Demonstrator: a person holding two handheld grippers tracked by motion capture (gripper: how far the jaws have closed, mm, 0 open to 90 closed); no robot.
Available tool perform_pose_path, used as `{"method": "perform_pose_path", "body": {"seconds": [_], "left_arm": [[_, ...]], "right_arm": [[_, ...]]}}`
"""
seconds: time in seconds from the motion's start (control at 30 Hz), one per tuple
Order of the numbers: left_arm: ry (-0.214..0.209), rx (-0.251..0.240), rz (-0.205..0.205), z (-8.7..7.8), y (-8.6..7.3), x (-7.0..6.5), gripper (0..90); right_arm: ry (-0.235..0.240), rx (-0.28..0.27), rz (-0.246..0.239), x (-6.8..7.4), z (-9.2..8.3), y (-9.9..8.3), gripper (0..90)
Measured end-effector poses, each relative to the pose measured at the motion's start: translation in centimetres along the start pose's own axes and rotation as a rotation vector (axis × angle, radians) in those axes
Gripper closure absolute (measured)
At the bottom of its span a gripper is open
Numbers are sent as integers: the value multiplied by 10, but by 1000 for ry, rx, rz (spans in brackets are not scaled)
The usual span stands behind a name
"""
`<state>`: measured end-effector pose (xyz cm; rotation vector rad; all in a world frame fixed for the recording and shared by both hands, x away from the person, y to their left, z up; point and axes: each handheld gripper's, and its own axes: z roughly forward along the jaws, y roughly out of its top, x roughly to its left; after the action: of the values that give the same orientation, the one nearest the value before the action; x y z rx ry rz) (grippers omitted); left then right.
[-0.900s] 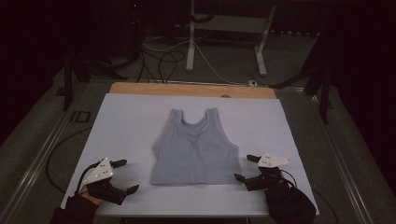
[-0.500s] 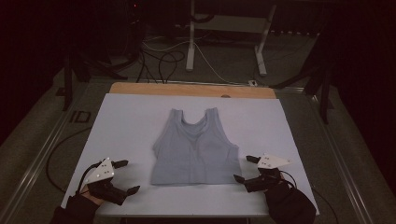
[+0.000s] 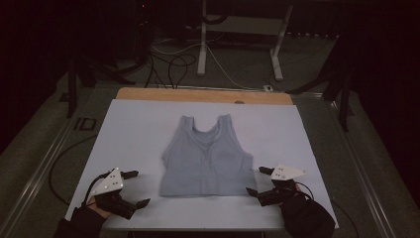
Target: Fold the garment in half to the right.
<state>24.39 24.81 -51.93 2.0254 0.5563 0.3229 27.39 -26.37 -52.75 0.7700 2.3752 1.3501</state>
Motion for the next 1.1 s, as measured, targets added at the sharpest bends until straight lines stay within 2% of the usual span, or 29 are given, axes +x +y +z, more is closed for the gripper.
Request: {"method": "perform_pose_path", "body": {"seconds": [0.13, 0.27, 0.37, 0.5, 0.57, 0.7, 0.73, 0.8, 0.83, 0.87, 1.1], "left_arm": [[-12, 7, 1, 1, 2, -2, 2], [-26, 22, 20, 2, 10, -4, 2], [-34, 28, 43, 3, 17, -7, 2], [-57, 37, 51, 4, 25, -8, 2], [-64, 37, 58, 3, 29, -8, 2], [-68, 38, 68, 0, 38, -8, 2], [-70, 38, 74, 0, 40, -8, 2], [-68, 43, 82, 0, 45, -8, 2], [-73, 44, 79, -1, 47, -9, 2], [-76, 48, 93, -1, 51, -10, 2], [-82, 54, 101, 0, 60, -10, 2]], "right_arm": [[1, 5, 6, 2, -2, 6, 86], [11, 3, 14, 4, -4, 12, 86], [15, -8, 9, 6, -6, 19, 86], [9, -37, 17, 7, -9, 29, 86], [-5, -20, -9, 8, -8, 36, 86], [-1, -33, -9, 7, -9, 46, 86], [-5, -34, -22, 7, -8, 53, 86], [-3, -37, -32, 6, -8, 57, 86], [-3, -40, -45, 5, -6, 66, 86], [-3, -41, -53, 5, -5, 70, 86], [-3, -38, -94, 3, 8, 97, 86]]}}
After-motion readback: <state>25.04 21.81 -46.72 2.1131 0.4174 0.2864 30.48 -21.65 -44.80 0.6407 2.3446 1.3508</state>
